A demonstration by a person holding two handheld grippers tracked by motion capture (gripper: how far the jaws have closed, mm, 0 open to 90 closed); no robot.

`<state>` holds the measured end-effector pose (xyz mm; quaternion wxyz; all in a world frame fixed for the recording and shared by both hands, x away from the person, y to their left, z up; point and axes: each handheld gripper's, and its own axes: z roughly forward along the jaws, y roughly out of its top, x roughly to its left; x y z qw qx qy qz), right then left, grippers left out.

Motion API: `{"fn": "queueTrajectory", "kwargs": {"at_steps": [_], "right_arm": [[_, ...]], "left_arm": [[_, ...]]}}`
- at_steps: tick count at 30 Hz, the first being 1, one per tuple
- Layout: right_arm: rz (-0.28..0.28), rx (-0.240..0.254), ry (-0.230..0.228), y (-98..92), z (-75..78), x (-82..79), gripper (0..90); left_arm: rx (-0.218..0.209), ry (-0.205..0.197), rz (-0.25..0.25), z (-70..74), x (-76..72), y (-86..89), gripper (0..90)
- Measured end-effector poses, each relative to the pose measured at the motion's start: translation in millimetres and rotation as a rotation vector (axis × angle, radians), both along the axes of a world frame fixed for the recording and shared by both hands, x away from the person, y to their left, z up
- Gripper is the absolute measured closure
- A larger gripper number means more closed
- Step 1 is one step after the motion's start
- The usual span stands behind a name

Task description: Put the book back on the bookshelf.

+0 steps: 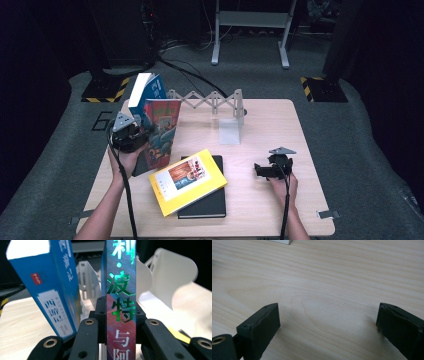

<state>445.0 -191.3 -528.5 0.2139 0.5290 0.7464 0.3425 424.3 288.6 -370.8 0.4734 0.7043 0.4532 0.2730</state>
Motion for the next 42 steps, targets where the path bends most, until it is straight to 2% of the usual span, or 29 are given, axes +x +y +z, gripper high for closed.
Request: {"fn": "queueTrajectory", "kwargs": {"at_steps": [5,9,11,13,15,16,17,18,21,24,27,29,31,32,34,37,38,42], "right_arm": [[-0.001,0.002,0.001,-0.1,0.0,-0.1,4.5],[0.000,-0.006,0.002,-0.6,0.1,-0.1,4.6],[-0.002,-0.004,0.002,-0.4,0.1,-0.1,4.6],[0.001,-0.006,0.002,-0.7,0.1,-0.1,4.6],[-0.001,-0.001,-0.002,0.0,0.0,0.0,4.6],[-0.003,-0.001,0.000,0.1,0.0,-0.1,4.6],[-0.002,-0.001,-0.001,0.0,0.0,0.0,4.8],[-0.004,-0.001,0.002,-0.1,0.1,-0.1,4.8],[-0.003,-0.002,-0.001,0.2,0.0,0.1,4.8],[0.001,-0.007,-0.004,-0.1,0.0,0.4,4.8],[-0.002,-0.007,-0.001,0.4,0.0,0.2,4.8],[-0.002,-0.008,-0.001,0.4,0.0,0.2,4.9],[-0.002,-0.008,-0.001,0.4,0.1,0.2,4.9],[-0.002,-0.007,-0.002,0.3,0.0,0.1,4.9],[-0.002,-0.004,-0.003,0.2,0.0,0.1,4.9],[-0.003,-0.004,-0.002,0.3,0.0,0.0,4.9],[0.001,-0.009,-0.003,-0.1,0.0,0.3,4.9],[-0.004,-0.003,-0.002,0.2,0.0,-0.1,4.9]], "left_arm": [[0.057,0.036,-0.021,5.1,-7.8,3.5,74.1],[0.074,0.069,-0.022,8.2,-9.6,9.9,73.9],[0.081,0.094,-0.031,9.6,-10.0,13.8,73.4],[0.099,0.139,-0.052,9.6,-9.5,16.3,70.8],[0.152,0.163,-0.046,6.8,-9.2,16.3,69.5],[0.189,0.149,-0.023,3.6,-9.6,16.3,72.2],[0.204,0.138,-0.014,0.5,-10.0,17.7,73.9],[0.188,0.144,-0.013,-1.0,-9.8,20.6,74.3],[0.115,0.127,0.000,-3.8,-10.9,29.5,74.6],[0.073,0.097,0.004,-2.5,-13.9,33.5,74.6],[0.000,0.058,-0.001,1.8,-15.2,36.7,74.6],[-0.022,0.032,0.004,3.9,-15.7,34.0,74.7],[-0.006,0.004,0.007,5.6,-15.8,29.9,74.7],[-0.010,-0.026,0.024,5.6,-15.4,26.5,74.7],[-0.026,-0.053,0.040,5.9,-13.3,23.5,74.7],[-0.073,-0.077,0.042,3.2,-7.3,21.8,74.6],[-0.084,-0.072,0.036,1.6,-4.7,20.9,74.6],[-0.100,-0.076,0.030,-9.7,0.9,17.2,74.5]]}}
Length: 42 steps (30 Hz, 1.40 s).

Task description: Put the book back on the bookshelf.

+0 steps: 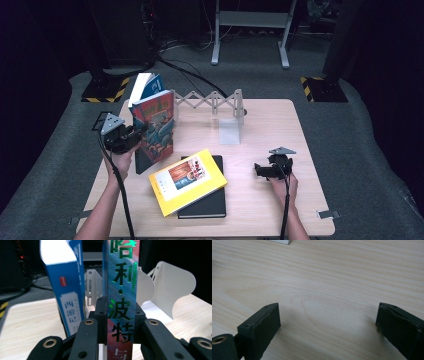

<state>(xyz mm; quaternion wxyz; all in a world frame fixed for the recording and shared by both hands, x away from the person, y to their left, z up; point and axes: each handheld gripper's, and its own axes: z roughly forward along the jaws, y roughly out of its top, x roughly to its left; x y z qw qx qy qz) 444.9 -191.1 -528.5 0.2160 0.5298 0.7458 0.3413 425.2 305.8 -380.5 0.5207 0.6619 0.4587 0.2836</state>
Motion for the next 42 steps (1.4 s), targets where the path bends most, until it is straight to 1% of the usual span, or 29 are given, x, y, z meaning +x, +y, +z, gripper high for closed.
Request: {"fn": "queueTrajectory", "kwargs": {"at_steps": [1,2,4,5,8,11,14,16,17,19,20,24,26,27,28,29,30,32,35,37,40,42], "right_arm": [[0.000,0.000,0.000,-0.1,0.0,0.0,4.9],[0.000,0.000,0.000,-0.1,0.0,0.0,4.9],[0.000,0.000,0.000,-0.1,0.0,0.0,4.8],[0.000,-0.002,0.000,0.1,0.0,0.0,4.8],[0.000,-0.003,-0.001,0.2,-0.1,0.0,4.8],[0.002,-0.009,0.004,0.4,0.1,0.1,4.8],[0.003,-0.008,0.003,0.2,0.1,0.1,4.8],[0.002,-0.011,0.002,0.3,0.1,0.2,4.8],[0.002,-0.011,0.004,0.6,0.0,0.2,4.8],[0.002,-0.012,0.004,0.7,0.1,0.1,4.8],[0.002,-0.011,0.004,0.6,0.1,0.2,4.9],[0.002,-0.013,0.004,0.8,0.0,0.1,4.9],[0.002,-0.012,0.004,0.7,0.0,0.1,4.8],[0.002,-0.012,0.004,0.7,0.0,0.2,4.9],[0.002,-0.013,0.004,0.8,0.0,0.2,4.8],[0.002,-0.013,0.003,0.8,0.0,0.2,4.8],[0.002,-0.013,0.004,0.8,0.0,0.2,4.9],[0.002,-0.012,0.004,0.7,0.1,0.2,4.8],[0.002,-0.014,0.004,0.9,0.0,0.2,4.9],[0.002,-0.016,0.004,1.1,0.0,0.1,4.8],[0.002,-0.017,0.004,1.2,0.0,0.2,4.8],[0.001,-0.019,0.003,1.6,-0.1,0.2,4.9]], "left_arm": [[0.000,-0.007,-0.008,-2.6,-0.3,-0.1,74.5],[-0.002,-0.012,0.000,-2.8,-1.5,-0.4,74.5],[-0.003,-0.012,-0.010,-3.2,-4.1,2.0,74.4],[0.002,-0.011,-0.008,-3.6,-5.6,2.8,74.4],[0.021,0.001,-0.016,-4.6,-10.8,7.5,74.2],[0.027,0.019,-0.017,-5.4,-15.6,11.2,74.2],[0.031,0.025,-0.027,-8.0,-21.4,16.1,74.1],[0.050,0.038,-0.040,-9.0,-26.4,20.0,74.0],[0.048,0.038,-0.040,-9.5,-27.7,20.6,74.0],[0.063,0.046,-0.053,-10.4,-31.3,23.2,73.8],[0.065,0.054,-0.057,-10.5,-32.5,24.0,73.8],[0.095,0.090,-0.085,-11.8,-37.9,28.8,71.8],[0.116,0.102,-0.085,-15.9,-40.4,30.2,70.9],[0.122,0.108,-0.077,-17.9,-41.8,31.5,70.9],[0.127,0.098,-0.064,-19.8,-42.9,33.0,71.1],[0.122,0.095,-0.057,-20.7,-44.0,34.5,71.8],[0.107,0.089,-0.050,-21.8,-45.7,38.0,72.6],[0.081,0.082,-0.055,-23.7,-48.5,41.9,73.7],[0.078,0.073,-0.066,-27.1,-54.7,43.4,73.6],[0.076,0.073,-0.083,-28.1,-57.9,44.7,73.1],[0.056,0.079,-0.109,-27.8,-59.9,46.2,69.9],[0.060,0.079,-0.124,-24.8,-60.5,45.2,68.0]]}}
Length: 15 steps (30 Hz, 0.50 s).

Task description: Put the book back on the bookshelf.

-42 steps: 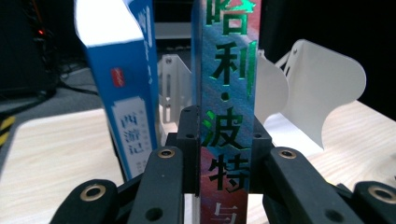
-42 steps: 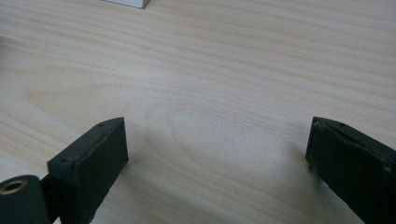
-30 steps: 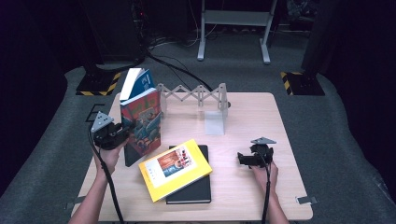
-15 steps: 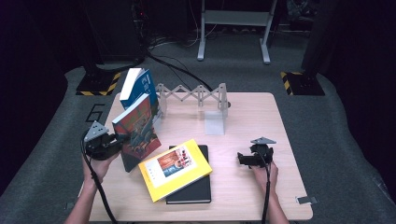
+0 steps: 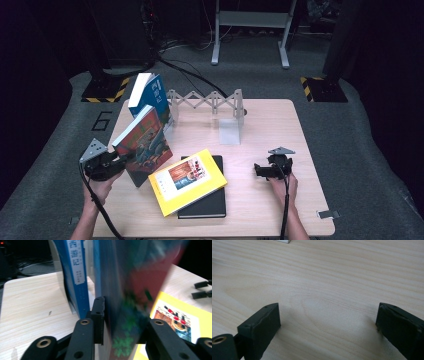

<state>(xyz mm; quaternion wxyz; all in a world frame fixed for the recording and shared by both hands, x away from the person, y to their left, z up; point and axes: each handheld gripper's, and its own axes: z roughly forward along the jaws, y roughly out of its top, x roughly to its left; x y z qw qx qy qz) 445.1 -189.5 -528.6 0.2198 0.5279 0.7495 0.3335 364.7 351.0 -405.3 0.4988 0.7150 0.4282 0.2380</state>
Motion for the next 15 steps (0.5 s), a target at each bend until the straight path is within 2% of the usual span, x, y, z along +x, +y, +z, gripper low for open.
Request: {"fn": "queueTrajectory", "kwargs": {"at_steps": [6,10,15], "right_arm": [[0.000,0.000,0.000,0.0,0.0,0.0,4.9],[0.000,0.001,0.000,-0.2,0.0,-0.1,4.9],[0.001,0.002,0.002,-0.3,0.1,-0.1,4.9]], "left_arm": [[0.001,-0.007,-0.024,17.9,5.1,-6.6,66.3],[0.033,0.016,-0.027,30.3,12.1,-14.4,65.8],[0.080,0.018,-0.032,48.3,18.4,-19.3,64.9]]}}
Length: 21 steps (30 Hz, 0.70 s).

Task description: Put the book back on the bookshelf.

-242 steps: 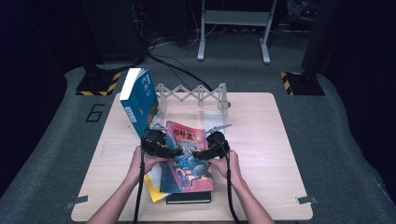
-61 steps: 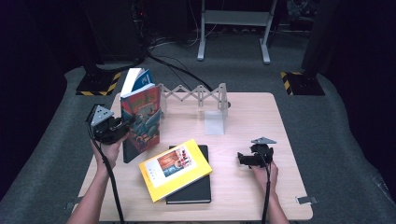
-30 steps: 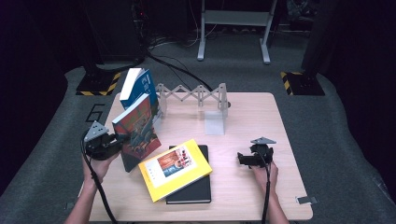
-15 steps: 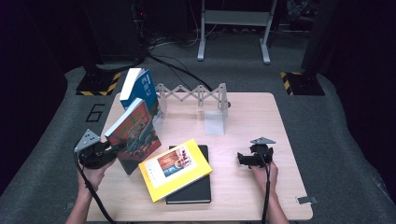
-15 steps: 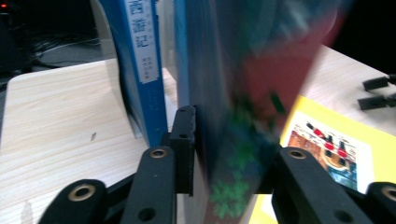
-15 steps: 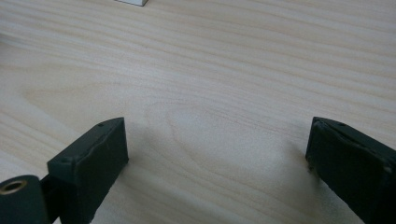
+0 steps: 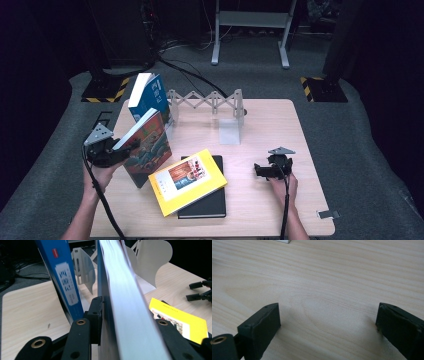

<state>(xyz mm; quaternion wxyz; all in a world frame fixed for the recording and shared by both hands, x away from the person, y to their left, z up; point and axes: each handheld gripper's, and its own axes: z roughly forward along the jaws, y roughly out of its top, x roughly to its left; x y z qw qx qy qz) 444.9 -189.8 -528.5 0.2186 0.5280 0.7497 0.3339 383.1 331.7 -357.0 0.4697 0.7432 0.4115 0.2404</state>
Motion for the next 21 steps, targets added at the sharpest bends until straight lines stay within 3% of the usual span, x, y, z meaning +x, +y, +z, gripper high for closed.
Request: {"fn": "queueTrajectory", "kwargs": {"at_steps": [5,9,14,21], "right_arm": [[-0.005,-0.003,-0.001,0.8,-0.1,-0.3,5.0],[-0.007,-0.002,-0.005,1.1,-0.3,-0.3,5.1],[-0.008,-0.004,-0.005,1.2,-0.3,-0.3,5.2],[-0.009,-0.002,-0.004,1.3,-0.3,-0.4,5.2]], "left_arm": [[0.037,0.010,-0.017,12.6,4.5,-3.6,62.0],[0.069,0.048,-0.030,16.4,11.5,-6.8,62.6],[0.092,0.050,0.002,19.2,14.0,-12.7,72.9],[0.078,0.040,0.050,18.4,16.1,-19.0,73.9]]}}
